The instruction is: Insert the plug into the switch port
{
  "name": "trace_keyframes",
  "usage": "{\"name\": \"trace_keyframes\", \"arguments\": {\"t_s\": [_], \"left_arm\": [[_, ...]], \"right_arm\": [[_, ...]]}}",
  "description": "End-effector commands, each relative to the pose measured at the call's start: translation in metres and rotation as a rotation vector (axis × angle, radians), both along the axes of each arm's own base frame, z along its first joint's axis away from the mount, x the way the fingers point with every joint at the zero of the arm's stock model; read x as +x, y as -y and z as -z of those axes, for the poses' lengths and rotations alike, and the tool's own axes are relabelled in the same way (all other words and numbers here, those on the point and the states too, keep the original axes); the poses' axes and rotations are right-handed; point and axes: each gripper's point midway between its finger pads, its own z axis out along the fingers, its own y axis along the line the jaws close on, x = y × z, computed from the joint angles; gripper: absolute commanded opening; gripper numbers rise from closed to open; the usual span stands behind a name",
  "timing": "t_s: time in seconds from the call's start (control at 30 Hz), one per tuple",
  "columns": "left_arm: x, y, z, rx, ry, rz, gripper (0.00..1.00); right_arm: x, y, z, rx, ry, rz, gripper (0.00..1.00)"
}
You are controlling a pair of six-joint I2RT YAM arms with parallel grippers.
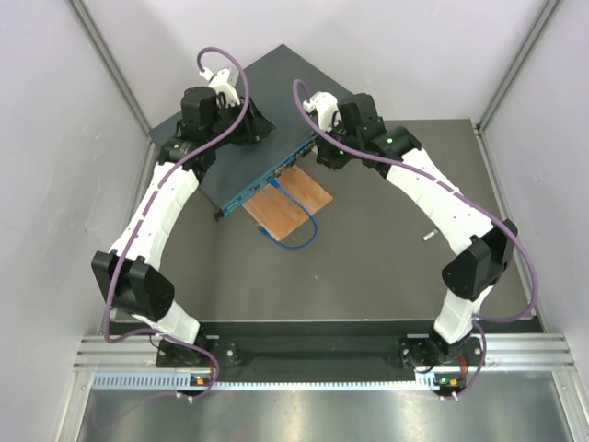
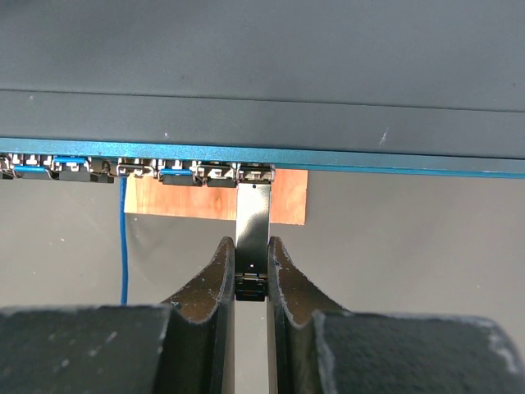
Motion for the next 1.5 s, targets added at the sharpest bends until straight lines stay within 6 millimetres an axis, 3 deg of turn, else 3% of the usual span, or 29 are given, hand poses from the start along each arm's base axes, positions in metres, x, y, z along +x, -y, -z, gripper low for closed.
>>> {"name": "trace_keyframes", "arguments": {"t_s": [0.0,0.47,0.9,1.0,1.07,1.1,1.2,1.23,1.3,1.47], "left_arm": [[0.002,0.001,-0.017,-0.027,0.055,0.007,0.45],[0.002,0.001,-0.016,-0.024,0.052,0.008,0.45],[0.001,0.001,-0.013,-0.023,0.047,0.005,0.45],[0.001,0.0,-0.013,-0.022,0.045,0.003,0.46],[0.001,0.0,-0.013,-0.02,0.047,0.004,0.45],[0.001,0.0,-0.013,-0.02,0.049,0.002,0.45],[0.001,0.0,-0.012,-0.02,0.044,0.005,0.46],[0.001,-0.001,-0.011,-0.02,0.04,0.003,0.45],[0.0,-0.001,-0.011,-0.022,0.039,0.005,0.46],[0.0,-0.001,-0.013,-0.025,0.042,0.006,0.45]], "right_arm": [[-0.015,-0.023,-0.03,0.094,0.048,-0.102,0.0],[-0.007,-0.037,-0.015,0.087,-0.003,-0.127,0.0],[0.001,-0.057,-0.053,0.19,0.059,-0.172,0.0],[0.001,-0.059,-0.059,0.2,0.077,-0.185,0.09],[-0.003,-0.055,-0.059,0.186,0.079,-0.193,0.27],[-0.003,-0.051,-0.051,0.17,0.072,-0.194,0.43],[-0.01,-0.037,-0.053,0.163,0.083,-0.19,0.55],[-0.01,-0.029,-0.044,0.151,0.065,-0.177,0.6],[-0.015,-0.018,-0.048,0.148,0.074,-0.173,0.61],[-0.024,0.015,-0.025,0.091,0.027,-0.155,0.63]]}}
